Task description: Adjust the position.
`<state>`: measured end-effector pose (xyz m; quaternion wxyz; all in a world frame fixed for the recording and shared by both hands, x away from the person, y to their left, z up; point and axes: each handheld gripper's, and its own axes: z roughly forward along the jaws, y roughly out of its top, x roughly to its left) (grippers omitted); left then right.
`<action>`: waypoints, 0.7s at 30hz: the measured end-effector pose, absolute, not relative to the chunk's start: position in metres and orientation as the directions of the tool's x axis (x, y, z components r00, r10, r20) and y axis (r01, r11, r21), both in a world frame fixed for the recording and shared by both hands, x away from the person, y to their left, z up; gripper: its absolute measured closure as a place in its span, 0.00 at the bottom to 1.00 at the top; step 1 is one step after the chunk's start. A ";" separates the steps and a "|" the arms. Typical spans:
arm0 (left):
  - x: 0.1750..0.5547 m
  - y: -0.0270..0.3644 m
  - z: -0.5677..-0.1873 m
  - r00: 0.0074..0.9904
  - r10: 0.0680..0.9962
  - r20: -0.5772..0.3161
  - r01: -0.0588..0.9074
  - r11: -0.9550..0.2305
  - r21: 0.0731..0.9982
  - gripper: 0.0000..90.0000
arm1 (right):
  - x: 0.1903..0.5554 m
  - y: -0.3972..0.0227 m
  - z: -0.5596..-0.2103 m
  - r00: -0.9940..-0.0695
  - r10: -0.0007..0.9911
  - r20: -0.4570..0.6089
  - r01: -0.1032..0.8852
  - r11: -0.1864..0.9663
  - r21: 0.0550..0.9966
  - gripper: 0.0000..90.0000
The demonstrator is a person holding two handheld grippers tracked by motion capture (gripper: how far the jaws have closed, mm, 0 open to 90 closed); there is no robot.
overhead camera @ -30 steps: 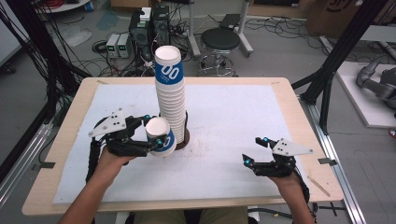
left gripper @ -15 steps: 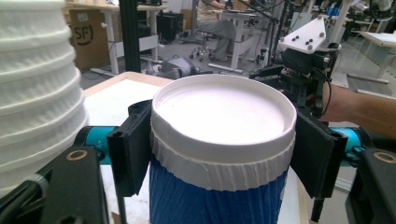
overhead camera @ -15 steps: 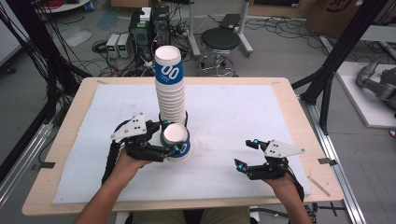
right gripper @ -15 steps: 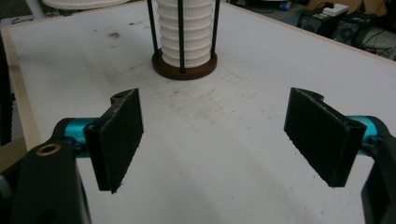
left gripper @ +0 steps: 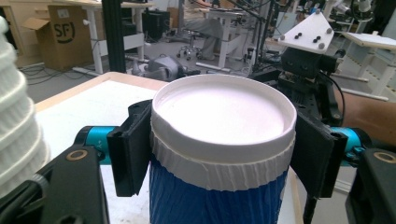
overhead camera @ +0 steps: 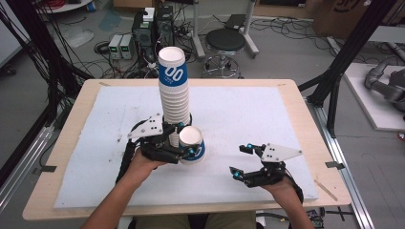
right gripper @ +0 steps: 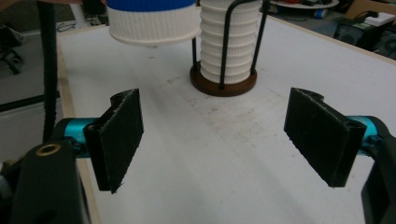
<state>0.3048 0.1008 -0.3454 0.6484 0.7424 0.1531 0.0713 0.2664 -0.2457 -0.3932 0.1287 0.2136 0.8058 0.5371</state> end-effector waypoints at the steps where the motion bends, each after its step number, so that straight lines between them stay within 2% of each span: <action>1: 0.306 0.100 -0.346 0.944 0.315 -0.094 0.135 -0.112 0.985 0.33 | 0.266 -0.244 -0.393 -0.880 0.475 0.023 0.204 0.333 0.921 0.22; 21: 0.308 0.068 -0.349 0.973 0.217 -0.082 0.114 -0.139 0.984 0.33 | 0.281 -0.206 -0.385 -0.936 0.350 0.032 0.153 0.321 0.935 0.22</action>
